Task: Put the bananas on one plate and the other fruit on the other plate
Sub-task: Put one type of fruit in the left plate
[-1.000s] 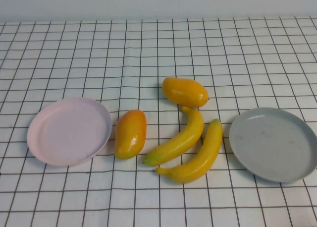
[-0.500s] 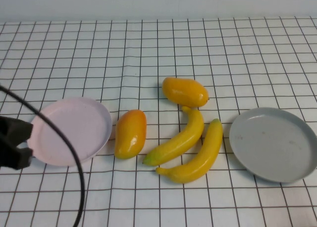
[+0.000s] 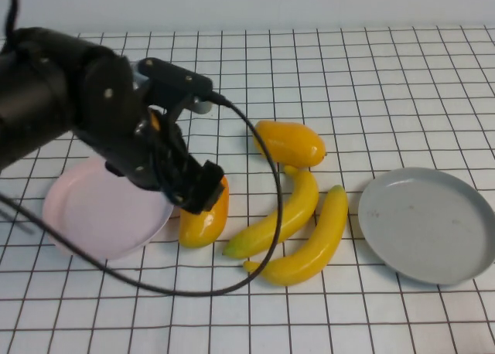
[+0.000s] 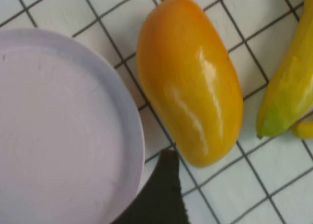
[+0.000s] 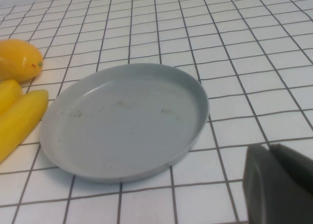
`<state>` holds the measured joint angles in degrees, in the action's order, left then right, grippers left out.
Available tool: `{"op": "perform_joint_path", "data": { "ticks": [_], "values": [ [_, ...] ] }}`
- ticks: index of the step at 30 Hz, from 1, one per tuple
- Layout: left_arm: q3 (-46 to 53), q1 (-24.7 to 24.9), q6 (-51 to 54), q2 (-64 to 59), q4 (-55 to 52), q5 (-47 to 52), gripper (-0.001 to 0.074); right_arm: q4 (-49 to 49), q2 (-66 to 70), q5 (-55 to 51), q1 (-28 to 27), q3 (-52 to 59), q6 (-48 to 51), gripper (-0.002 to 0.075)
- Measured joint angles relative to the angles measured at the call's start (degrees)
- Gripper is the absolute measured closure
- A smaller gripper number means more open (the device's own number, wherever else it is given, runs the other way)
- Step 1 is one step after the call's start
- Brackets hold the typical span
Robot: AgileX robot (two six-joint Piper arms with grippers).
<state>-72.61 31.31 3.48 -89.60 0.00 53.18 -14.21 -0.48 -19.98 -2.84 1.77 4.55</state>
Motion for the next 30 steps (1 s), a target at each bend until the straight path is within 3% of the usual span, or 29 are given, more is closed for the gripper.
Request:
{"op": "perform_joint_path", "data": {
  "ticks": [9, 26, 30],
  "values": [
    [-10.6, 0.4, -6.4, -13.9, -0.9, -0.8, 0.0073, 0.0, 0.0, 0.0, 0.0, 0.0, 0.0, 0.0742],
    [-11.2, -3.0, -9.3, -22.6, 1.0, -3.8, 0.0075, 0.0, 0.0, 0.0, 0.0, 0.0, 0.0, 0.0742],
    [-11.2, -3.4, -9.5, -23.2, 1.2, -4.1, 0.0141, 0.0, 0.0, 0.0, 0.0, 0.0, 0.0, 0.0742]
  ]
}}
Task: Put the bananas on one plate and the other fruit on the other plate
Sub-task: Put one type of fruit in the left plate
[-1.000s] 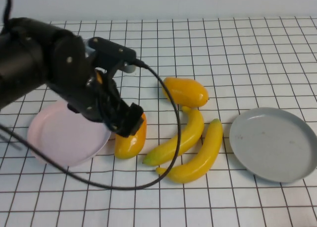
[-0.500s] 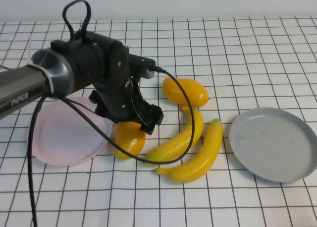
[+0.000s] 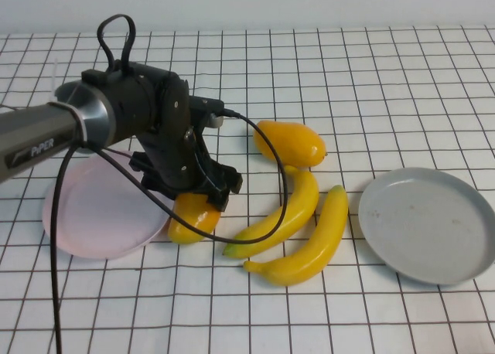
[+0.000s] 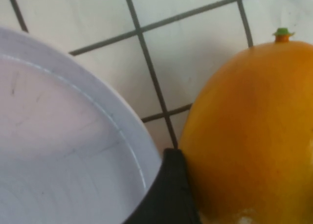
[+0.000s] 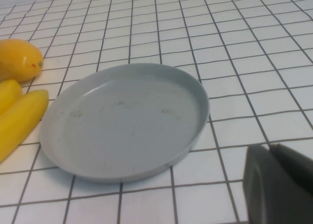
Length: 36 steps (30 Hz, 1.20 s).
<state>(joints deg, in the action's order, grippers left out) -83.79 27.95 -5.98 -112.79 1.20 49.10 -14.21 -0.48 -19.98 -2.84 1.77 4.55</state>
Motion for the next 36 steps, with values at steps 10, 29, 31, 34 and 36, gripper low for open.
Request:
{"op": "perform_joint_path", "data": {
  "ticks": [10, 29, 31, 34, 36],
  "values": [
    [-4.2, 0.0, 0.0, 1.0, -2.5, 2.5, 0.0164, 0.0, 0.0, 0.0, 0.0, 0.0, 0.0, 0.0742],
    [-1.3, -16.2, 0.0, 8.5, -9.4, 9.3, 0.0164, 0.0, 0.0, 0.0, 0.0, 0.0, 0.0, 0.0742],
    [0.5, -16.6, 0.0, 8.2, -9.4, 7.5, 0.0164, 0.0, 0.0, 0.0, 0.0, 0.0, 0.0, 0.0742],
    [2.1, -16.6, 0.0, 7.9, -9.4, 5.5, 0.0164, 0.0, 0.0, 0.0, 0.0, 0.0, 0.0, 0.0742],
    [2.6, -16.6, 0.0, 7.7, -9.4, 5.2, 0.0164, 0.0, 0.0, 0.0, 0.0, 0.0, 0.0, 0.0742]
  ]
}}
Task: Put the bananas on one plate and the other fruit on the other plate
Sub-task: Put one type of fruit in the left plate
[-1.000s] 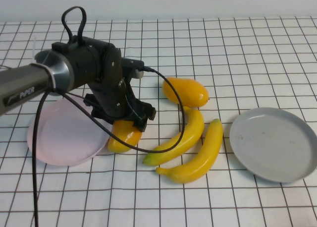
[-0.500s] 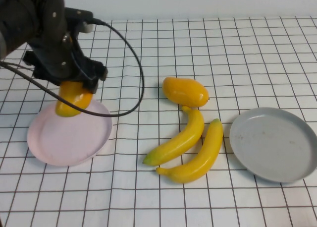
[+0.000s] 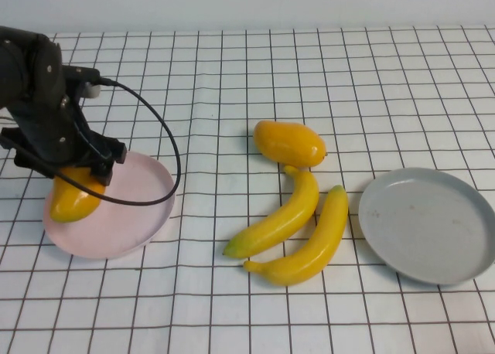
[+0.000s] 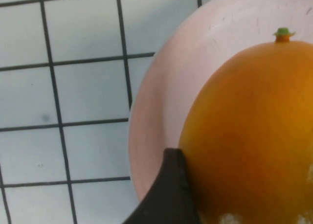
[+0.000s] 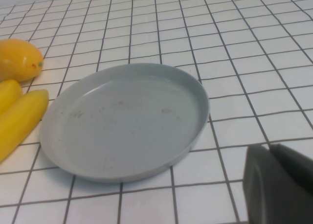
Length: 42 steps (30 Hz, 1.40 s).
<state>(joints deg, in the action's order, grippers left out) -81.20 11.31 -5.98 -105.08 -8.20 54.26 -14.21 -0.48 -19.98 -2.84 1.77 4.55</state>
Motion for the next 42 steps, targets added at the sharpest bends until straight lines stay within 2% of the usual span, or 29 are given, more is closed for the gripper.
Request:
{"op": "perform_joint_path", "data": {
  "ticks": [4, 8, 11, 14, 23, 26, 34, 36, 42],
  "values": [
    [0.3, 0.0, 2.3, -0.9, 1.1, -0.3, 0.0164, 0.0, 0.0, 0.0, 0.0, 0.0, 0.0, 0.0742],
    [0.3, 0.0, 11.6, -1.0, 5.9, -0.3, 0.0164, 0.0, 0.0, 0.0, 0.0, 0.0, 0.0, 0.0742],
    [0.3, 0.0, 14.6, -1.0, 5.9, -0.2, 0.0087, 0.0, 0.0, 0.0, 0.0, 0.0, 0.0, 0.0742],
    [-0.1, 0.0, 16.8, -1.0, 5.8, 1.0, 0.0068, 0.0, 0.0, 0.0, 0.0, 0.0, 0.0, 0.0742],
    [-10.7, 0.6, 21.4, -1.4, 5.7, 7.1, 0.0067, 0.0, 0.0, 0.0, 0.0, 0.0, 0.0, 0.0742],
    [-13.9, 3.3, 31.7, -1.4, 6.9, 3.5, 0.0067, 0.0, 0.0, 0.0, 0.0, 0.0, 0.0, 0.0742],
    [-15.6, 14.6, 74.4, -5.0, 17.2, -9.8, 0.0067, 0.0, 0.0, 0.0, 0.0, 0.0, 0.0, 0.0742],
    [-16.1, 16.1, 79.3, -7.3, 20.6, -12.6, 0.0067, 0.0, 0.0, 0.0, 0.0, 0.0, 0.0, 0.0742],
    [-21.0, 16.4, 86.1, -14.9, 29.3, -14.6, 0.0067, 0.0, 0.0, 0.0, 0.0, 0.0, 0.0, 0.0742]
  ]
}}
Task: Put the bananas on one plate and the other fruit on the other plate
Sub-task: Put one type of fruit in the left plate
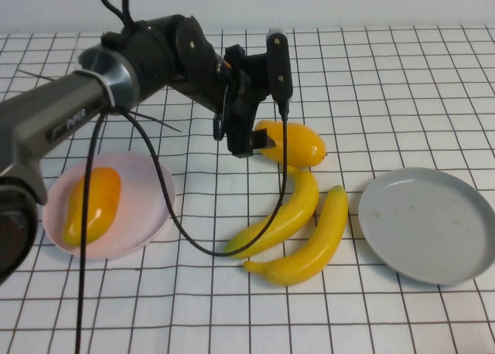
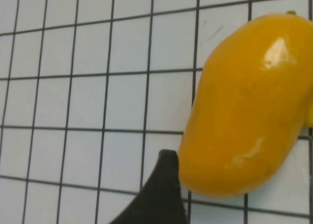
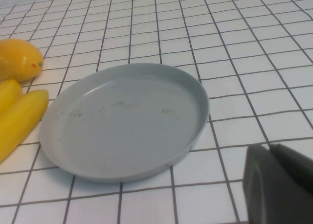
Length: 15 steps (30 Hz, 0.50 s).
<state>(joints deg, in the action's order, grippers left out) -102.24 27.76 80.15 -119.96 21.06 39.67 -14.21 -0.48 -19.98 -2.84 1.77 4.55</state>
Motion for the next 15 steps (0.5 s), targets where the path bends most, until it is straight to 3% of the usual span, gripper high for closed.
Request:
{"op": "perform_joint_path", "data": {
  "ticks": [15],
  "values": [
    [-7.2, 0.0, 8.3, -10.3, 8.1, 2.5, 0.0067, 0.0, 0.0, 0.0, 0.0, 0.0, 0.0, 0.0742]
  ]
}}
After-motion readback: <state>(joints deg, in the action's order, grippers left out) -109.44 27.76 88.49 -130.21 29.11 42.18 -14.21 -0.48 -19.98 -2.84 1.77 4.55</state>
